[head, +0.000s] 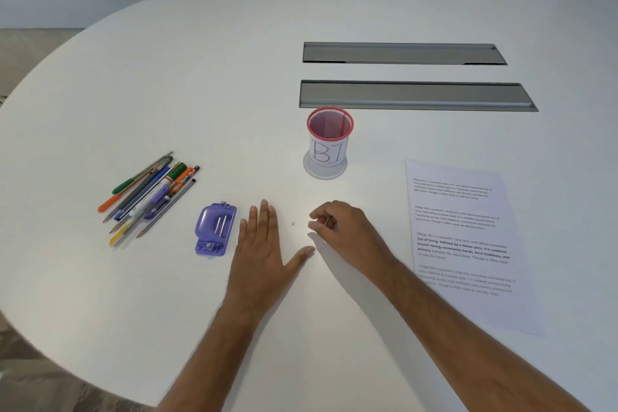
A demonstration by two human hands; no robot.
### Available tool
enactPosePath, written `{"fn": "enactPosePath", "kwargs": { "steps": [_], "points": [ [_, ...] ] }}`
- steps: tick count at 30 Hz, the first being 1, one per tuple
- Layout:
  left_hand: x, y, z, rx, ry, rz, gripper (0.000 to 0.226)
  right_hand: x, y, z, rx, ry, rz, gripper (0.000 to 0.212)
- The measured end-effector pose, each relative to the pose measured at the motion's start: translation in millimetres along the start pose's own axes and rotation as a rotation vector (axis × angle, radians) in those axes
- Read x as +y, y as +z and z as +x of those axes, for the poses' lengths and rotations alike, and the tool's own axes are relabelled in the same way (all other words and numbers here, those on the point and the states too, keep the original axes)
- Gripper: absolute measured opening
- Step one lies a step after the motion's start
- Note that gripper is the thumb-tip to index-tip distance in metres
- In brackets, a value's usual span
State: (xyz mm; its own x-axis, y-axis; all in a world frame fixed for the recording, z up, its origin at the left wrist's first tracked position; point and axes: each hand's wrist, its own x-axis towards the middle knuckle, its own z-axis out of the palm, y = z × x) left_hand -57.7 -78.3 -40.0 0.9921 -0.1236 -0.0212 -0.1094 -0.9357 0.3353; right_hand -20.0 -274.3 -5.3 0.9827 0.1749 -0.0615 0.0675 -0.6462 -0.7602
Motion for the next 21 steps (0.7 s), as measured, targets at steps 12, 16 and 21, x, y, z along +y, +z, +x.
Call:
{"fn": "enactPosePath", "kwargs": {
  "steps": [12, 16, 21],
  "points": [
    [-3.5, 6.8, -0.2, 0.046, 0.017, 0.025, 0.109, -13.5, 25.6, 22.3, 0.009, 0.027, -0.037, 0.008],
    [-5.2, 8.2, -0.3, 0.057, 0.025, 0.026, 0.105, -14.4, 29.4, 24.4, 0.006, 0.003, -0.088, 0.003],
    [-4.8, 7.9, -0.6, 0.065, 0.031, 0.021, 0.103, -13.8, 33.8, 27.8, -0.034, -0.025, -0.187, 0.005]
  ]
}}
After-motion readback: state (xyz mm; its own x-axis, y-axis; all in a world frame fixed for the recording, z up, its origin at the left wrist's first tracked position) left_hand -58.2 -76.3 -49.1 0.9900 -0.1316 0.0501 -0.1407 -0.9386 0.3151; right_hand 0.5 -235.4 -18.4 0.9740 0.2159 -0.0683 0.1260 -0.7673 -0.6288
